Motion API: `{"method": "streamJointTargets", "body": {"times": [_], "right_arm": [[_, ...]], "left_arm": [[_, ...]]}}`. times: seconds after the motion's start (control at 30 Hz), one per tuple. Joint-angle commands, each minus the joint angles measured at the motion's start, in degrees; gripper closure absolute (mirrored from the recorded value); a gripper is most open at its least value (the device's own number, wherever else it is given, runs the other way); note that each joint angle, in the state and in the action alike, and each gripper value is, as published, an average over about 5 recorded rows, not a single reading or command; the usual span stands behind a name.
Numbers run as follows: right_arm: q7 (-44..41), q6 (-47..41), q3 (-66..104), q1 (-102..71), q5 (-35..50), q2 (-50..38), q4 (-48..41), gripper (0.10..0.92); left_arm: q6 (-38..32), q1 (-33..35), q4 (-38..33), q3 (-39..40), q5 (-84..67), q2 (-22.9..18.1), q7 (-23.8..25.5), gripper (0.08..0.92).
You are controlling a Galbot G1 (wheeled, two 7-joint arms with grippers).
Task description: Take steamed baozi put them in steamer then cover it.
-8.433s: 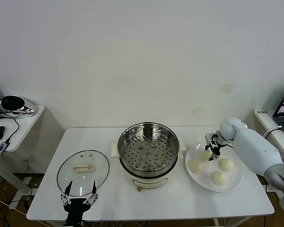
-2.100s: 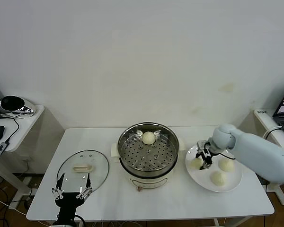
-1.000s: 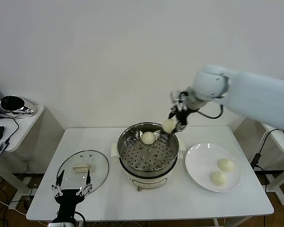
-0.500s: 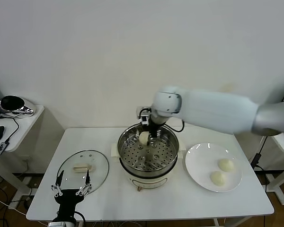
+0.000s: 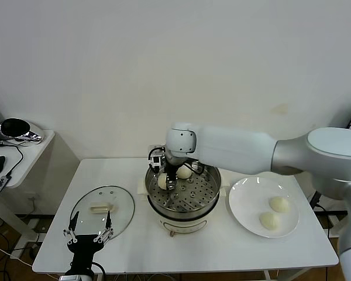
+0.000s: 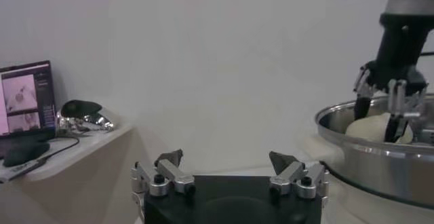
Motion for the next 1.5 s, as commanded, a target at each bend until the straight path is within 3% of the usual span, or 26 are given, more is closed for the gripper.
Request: {"method": "streamJointTargets", "body": {"times": [0.03, 0.27, 0.47, 0.87, 1.17, 1.5], "right_arm": [[0.53, -0.46, 0.09, -1.33, 0.03, 2.21, -1.77, 0.374], [-3.88, -0.03, 0.36, 2.07, -1.57, -0.2, 0.74, 0.216], [-11.81, 2.29, -0.89, 11.44, -3.98, -8.34, 7.55, 0.203], [-21.36, 7.4, -6.62, 19.71, -10.61, -37.21, 22.95, 0.203], [-26.74, 18.69, 5.48, 2.29, -23.96, -53.91, 22.89, 0.203], [-28.31, 29.75, 28.18, -24.85, -36.71, -56.79, 16.45, 0.203]], "left_arm": [[-0.06, 0.04, -0.04, 0.05, 0.02, 0.01, -0.02, 0.177], [-0.06, 0.12, -0.32, 0.14, 0.08, 0.01, 0.0, 0.177], [0.03, 0.04, -0.63, 0.36, 0.06, 0.18, 0.06, 0.177], [0.37, 0.54, -1.81, 1.12, 0.39, 1.4, 0.33, 0.177], [0.24, 1.7, -1.92, 1.45, 1.34, 1.18, 0.34, 0.177], [0.09, 2.65, -1.51, 1.43, 2.52, 0.5, 0.22, 0.177]]}}
